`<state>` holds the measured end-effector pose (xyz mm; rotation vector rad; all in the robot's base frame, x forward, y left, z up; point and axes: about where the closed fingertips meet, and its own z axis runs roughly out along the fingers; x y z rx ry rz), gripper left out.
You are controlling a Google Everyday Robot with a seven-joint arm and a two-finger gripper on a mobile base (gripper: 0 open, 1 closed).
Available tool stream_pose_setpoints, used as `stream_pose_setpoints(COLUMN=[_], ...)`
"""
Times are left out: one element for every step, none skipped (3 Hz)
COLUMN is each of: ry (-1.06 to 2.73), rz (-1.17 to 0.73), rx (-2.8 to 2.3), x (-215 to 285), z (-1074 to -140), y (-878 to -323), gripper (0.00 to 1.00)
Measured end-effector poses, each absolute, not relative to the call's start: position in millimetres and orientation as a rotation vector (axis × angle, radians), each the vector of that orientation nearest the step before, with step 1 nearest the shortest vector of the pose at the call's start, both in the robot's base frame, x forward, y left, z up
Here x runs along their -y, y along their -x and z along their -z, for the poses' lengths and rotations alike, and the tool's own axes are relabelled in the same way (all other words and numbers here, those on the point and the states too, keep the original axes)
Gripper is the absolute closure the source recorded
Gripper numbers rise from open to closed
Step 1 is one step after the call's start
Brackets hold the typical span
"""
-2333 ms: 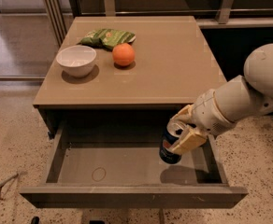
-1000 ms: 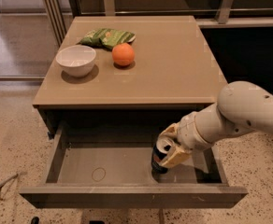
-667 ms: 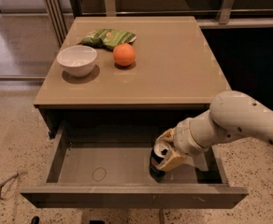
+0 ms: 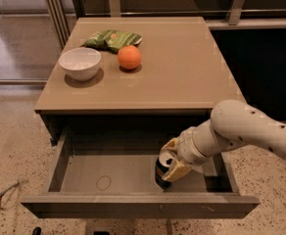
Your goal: Place pepsi can into top drawer
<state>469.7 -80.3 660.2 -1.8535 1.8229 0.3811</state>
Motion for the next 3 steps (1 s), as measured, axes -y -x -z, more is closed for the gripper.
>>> stream_pose_setpoints(ry=[1.854,1.854,1.854], rz=[-0.381,-0.381,-0.381], rx=[-1.823,-1.823,-1.823], x=[80.3,80.2,80.2], z=[-660.2,-660.2,-660.2], y=[-469.7,-469.7,-469.7], gripper=[0.64,0.40,0.17])
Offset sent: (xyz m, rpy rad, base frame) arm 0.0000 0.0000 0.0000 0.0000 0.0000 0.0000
